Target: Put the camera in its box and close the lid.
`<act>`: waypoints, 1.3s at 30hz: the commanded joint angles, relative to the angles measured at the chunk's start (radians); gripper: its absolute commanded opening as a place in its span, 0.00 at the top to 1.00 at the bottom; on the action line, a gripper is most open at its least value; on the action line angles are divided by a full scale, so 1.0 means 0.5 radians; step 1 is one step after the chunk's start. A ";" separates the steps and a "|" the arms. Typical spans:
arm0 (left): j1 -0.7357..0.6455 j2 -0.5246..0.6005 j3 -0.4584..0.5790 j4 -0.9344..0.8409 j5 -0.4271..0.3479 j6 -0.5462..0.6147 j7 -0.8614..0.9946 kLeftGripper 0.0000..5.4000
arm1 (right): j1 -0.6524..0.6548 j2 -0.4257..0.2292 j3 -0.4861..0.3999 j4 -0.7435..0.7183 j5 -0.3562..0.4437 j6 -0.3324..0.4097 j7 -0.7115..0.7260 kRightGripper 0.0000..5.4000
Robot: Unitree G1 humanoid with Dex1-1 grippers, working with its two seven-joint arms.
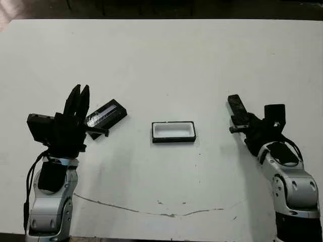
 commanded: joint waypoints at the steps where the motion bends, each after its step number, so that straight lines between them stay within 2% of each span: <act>1: 0.030 0.032 0.011 0.029 0.015 0.022 -0.006 1.00 | -0.066 -0.134 -0.064 -0.029 0.154 -0.090 0.218 0.99; 5: 0.015 0.027 0.009 0.033 -0.002 0.038 -0.009 1.00 | -0.233 -0.306 -0.081 0.100 0.333 -0.171 0.531 0.99; 9: 0.009 0.025 -0.001 0.034 0.008 0.041 -0.006 1.00 | -0.388 -0.493 0.047 0.358 0.341 -0.394 0.903 0.99; 14: 0.007 0.015 -0.002 0.020 -0.006 0.065 0.002 1.00 | -0.627 -0.604 0.218 0.704 0.408 -0.439 1.337 0.99; 20: 0.013 0.013 -0.011 0.005 0.022 0.075 0.023 1.00 | -0.932 -0.727 0.566 1.023 0.269 -0.559 1.863 0.99; 24: 0.019 0.007 -0.017 -0.007 0.020 0.084 0.034 1.00 | -1.113 -0.782 0.761 1.083 0.148 -0.600 2.085 0.99; 32: 0.038 -0.001 -0.028 -0.014 0.057 0.080 0.064 1.00 | -1.298 -0.800 0.945 1.115 0.072 -0.479 2.312 0.99; 36: 0.041 -0.001 -0.030 -0.014 0.047 0.085 0.067 1.00 | -1.312 -0.808 1.018 1.092 0.032 -0.408 2.343 0.99; 39: 0.042 0.004 -0.028 0.000 0.042 0.068 0.060 1.00 | -1.276 -0.789 1.029 1.084 0.037 -0.424 2.361 0.99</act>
